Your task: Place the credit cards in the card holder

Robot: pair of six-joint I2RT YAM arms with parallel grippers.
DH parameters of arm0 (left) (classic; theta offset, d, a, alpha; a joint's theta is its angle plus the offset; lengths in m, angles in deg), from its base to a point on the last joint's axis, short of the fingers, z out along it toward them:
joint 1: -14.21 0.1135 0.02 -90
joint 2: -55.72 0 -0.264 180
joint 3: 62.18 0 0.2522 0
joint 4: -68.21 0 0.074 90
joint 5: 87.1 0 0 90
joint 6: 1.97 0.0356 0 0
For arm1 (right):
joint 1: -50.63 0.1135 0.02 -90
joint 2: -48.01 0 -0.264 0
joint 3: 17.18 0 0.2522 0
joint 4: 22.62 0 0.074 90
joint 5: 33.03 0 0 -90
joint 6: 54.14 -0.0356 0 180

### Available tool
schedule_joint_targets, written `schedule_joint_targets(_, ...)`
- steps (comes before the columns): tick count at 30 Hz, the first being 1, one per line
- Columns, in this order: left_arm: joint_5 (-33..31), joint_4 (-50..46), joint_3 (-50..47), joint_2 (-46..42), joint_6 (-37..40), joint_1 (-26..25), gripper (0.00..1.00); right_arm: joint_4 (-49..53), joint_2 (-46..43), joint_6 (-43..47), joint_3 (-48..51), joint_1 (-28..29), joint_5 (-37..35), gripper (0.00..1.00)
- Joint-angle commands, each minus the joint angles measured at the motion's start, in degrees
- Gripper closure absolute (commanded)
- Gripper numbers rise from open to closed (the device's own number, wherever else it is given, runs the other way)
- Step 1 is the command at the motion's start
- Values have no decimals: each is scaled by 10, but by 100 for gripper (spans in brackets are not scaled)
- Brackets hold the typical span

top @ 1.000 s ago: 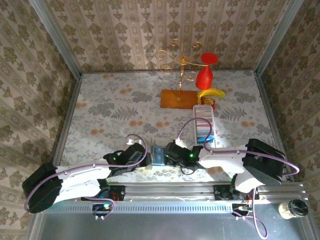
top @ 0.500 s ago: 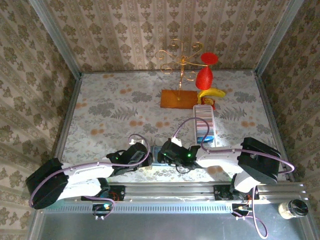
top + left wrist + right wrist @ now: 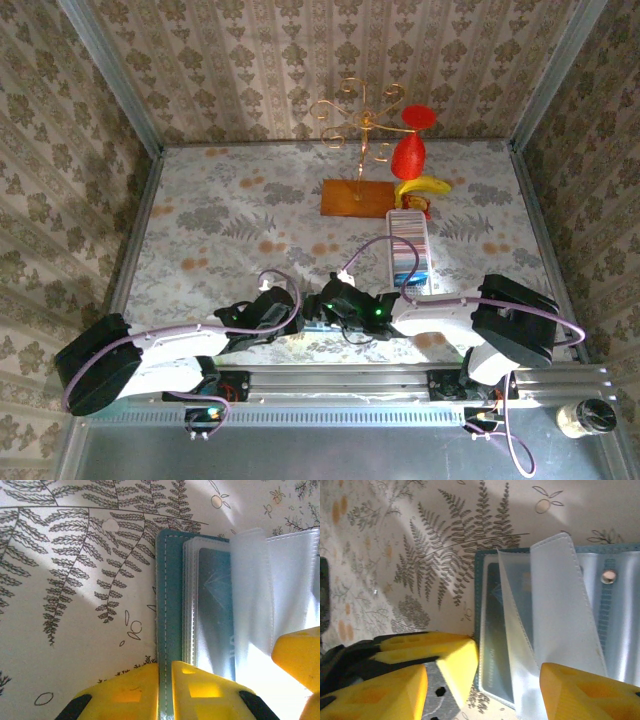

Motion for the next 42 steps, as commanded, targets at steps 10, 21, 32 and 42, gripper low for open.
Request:
schedule_joint_targets(10,-13,-5,-16,-31,-8,-4,85,-80,14,-36,23,-4,6,39)
schedule_joint_targets(21,-40,-52,-25,-92,-13,-4,83,-105,4,-44,34,-8,-2,39)
schedule_joint_targets(32,-43,-77,-6,-111,-4,-4,82,141,-117,0,42,-10,-110,39)
schedule_joint_targets(42,-36,-89,29,-98,21,-1,78,276,-285,437,-52,-55,-95,45)
